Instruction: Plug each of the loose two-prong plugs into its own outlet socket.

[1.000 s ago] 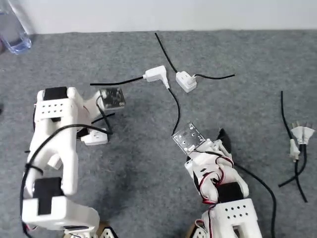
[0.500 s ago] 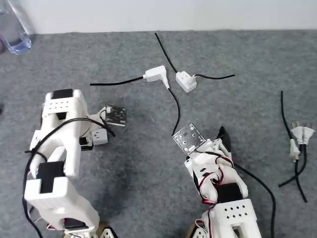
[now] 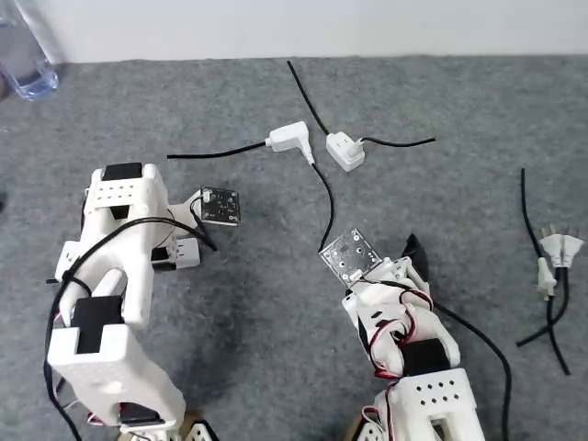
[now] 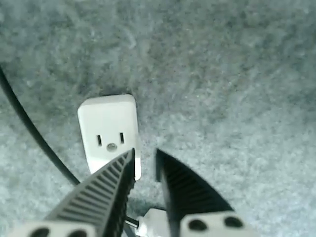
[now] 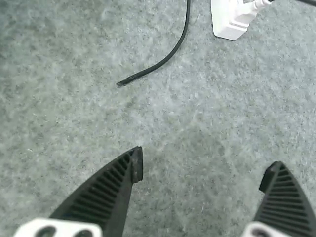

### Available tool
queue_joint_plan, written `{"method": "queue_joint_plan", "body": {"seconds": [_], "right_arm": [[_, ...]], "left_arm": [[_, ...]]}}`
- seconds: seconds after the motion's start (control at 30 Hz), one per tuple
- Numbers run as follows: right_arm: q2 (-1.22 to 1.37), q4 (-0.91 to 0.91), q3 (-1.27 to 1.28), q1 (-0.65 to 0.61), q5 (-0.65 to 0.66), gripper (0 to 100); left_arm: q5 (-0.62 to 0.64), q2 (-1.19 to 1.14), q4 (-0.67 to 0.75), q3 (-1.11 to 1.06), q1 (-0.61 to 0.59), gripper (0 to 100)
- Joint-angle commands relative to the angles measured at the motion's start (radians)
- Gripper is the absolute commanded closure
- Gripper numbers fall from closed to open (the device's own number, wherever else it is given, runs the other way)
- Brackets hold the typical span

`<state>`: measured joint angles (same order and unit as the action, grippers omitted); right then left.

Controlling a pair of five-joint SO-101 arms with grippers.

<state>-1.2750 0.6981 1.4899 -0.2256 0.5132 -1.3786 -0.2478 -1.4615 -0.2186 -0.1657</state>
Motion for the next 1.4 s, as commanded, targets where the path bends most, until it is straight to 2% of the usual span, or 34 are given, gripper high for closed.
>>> {"method": "queue_joint_plan", "body": {"seconds": [0.0, 0.17, 0.37, 0.63, 0.8, 1.2, 1.37], "right_arm": [[-0.002, -0.022, -0.008, 0.013, 0.011, 63.0], [-0.002, -0.022, -0.008, 0.013, 0.011, 63.0], [-0.002, -0.022, -0.008, 0.012, 0.011, 63.0], [-0.002, -0.022, -0.008, 0.012, 0.012, 63.0], [-0.002, -0.022, -0.008, 0.012, 0.012, 63.0], [-0.002, -0.022, -0.008, 0.012, 0.012, 63.0], [-0.002, -0.030, -0.006, 0.012, 0.012, 63.0]], "left_arm": [[0.011, 0.008, 0.012, 0.030, 0.009, 88], [0.009, 0.009, 0.031, 0.042, 0.015, 87], [0.014, 0.000, 0.043, 0.127, 0.015, 77], [0.009, -0.002, 0.072, 0.104, 0.012, 77], [0.012, -0.003, 0.176, 0.025, 0.014, 73], [0.011, -0.038, 0.362, -0.076, 0.018, 73], [0.012, -0.097, 0.279, 0.016, 0.012, 74]]}}
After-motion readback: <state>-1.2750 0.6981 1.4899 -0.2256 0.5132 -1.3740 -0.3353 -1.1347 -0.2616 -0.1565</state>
